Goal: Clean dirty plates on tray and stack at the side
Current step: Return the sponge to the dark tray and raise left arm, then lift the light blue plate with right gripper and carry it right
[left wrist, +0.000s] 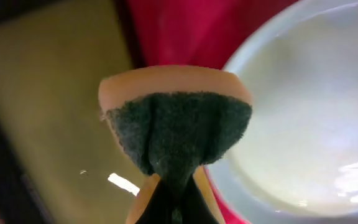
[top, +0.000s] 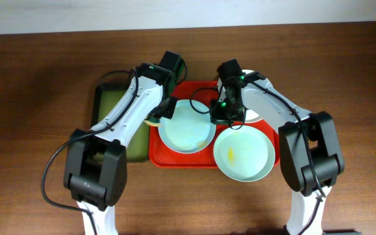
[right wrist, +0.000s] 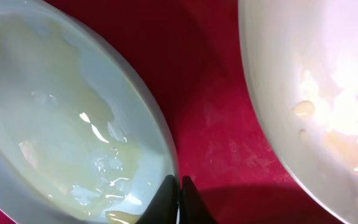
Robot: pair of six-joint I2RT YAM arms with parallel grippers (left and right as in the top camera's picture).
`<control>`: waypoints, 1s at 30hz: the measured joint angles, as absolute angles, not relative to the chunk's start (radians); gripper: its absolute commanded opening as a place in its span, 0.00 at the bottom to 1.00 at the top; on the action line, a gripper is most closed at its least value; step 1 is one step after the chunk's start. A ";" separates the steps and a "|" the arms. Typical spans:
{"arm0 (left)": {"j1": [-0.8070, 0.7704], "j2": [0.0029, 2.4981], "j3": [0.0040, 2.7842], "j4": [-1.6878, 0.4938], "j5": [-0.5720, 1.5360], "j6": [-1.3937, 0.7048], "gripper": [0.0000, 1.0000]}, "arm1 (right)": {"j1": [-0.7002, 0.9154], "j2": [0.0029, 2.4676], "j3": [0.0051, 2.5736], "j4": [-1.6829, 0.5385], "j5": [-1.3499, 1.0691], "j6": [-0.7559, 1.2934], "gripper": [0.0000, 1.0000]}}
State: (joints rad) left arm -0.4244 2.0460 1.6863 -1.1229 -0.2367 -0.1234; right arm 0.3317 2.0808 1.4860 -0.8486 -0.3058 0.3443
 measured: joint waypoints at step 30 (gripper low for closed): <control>0.157 1.703 1.895 -1.088 0.073 -0.186 0.99 | 0.332 2.081 1.485 -0.871 -0.324 0.344 0.23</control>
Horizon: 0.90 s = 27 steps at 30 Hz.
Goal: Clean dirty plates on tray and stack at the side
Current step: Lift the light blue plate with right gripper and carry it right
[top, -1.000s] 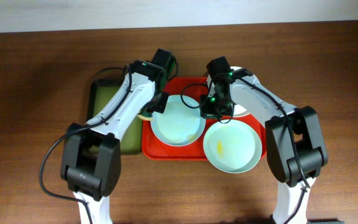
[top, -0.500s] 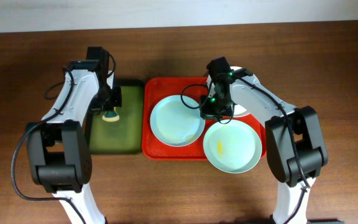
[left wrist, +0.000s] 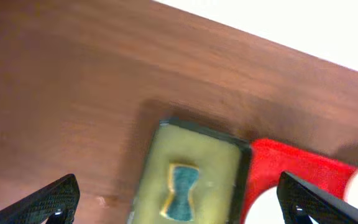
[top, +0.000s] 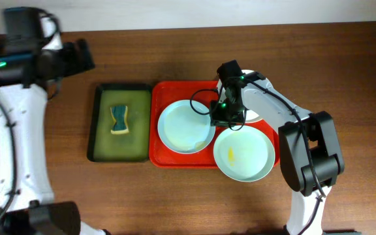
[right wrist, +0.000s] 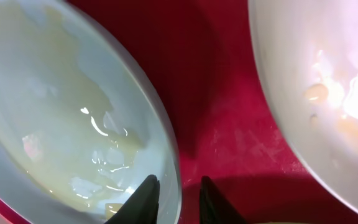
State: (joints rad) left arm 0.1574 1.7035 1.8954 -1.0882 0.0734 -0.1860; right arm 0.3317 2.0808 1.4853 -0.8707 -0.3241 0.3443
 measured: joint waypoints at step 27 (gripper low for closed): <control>0.285 1.704 1.895 -1.164 0.075 -0.207 0.99 | 0.646 2.088 1.821 -0.848 -0.105 0.396 0.04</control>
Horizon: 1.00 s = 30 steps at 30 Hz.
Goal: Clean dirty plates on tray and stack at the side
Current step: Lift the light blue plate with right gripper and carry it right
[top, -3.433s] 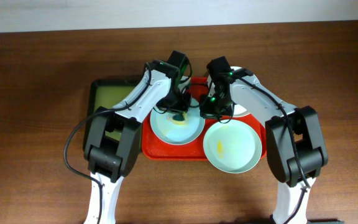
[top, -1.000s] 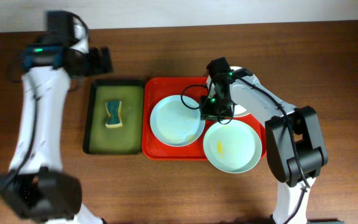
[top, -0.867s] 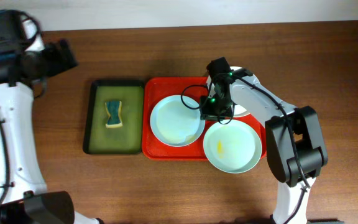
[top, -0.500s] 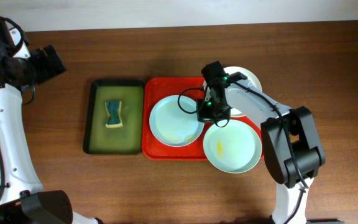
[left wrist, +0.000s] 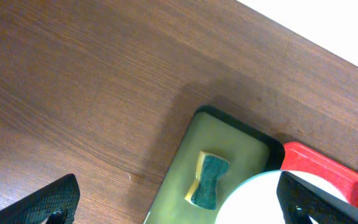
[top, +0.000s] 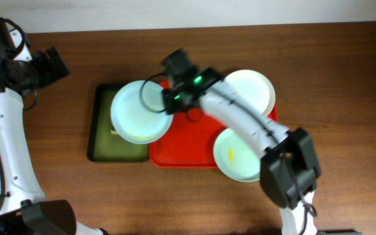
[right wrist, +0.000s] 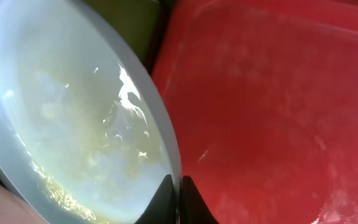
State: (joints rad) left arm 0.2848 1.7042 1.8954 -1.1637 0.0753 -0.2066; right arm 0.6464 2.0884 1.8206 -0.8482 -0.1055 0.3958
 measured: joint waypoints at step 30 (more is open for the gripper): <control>0.285 1.704 1.895 -1.164 0.075 -0.207 0.99 | 1.060 1.940 1.874 -0.516 0.894 -0.136 0.04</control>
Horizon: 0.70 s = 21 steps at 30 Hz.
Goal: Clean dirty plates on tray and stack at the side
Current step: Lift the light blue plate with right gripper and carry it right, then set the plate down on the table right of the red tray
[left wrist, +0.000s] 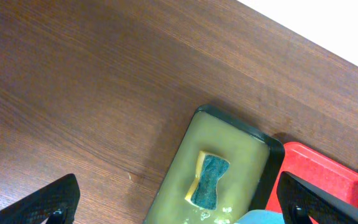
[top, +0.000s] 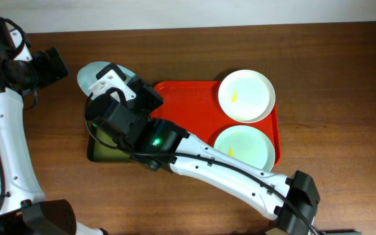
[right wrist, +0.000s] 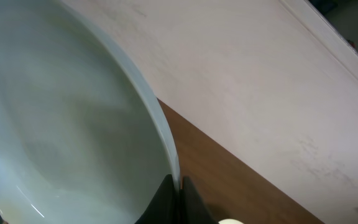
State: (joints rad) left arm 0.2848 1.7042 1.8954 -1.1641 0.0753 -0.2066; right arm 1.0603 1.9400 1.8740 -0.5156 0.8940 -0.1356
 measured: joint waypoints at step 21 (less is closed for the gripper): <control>0.285 1.705 1.895 -1.163 0.075 -0.207 0.99 | -0.270 1.936 1.749 -0.942 -0.260 0.408 0.04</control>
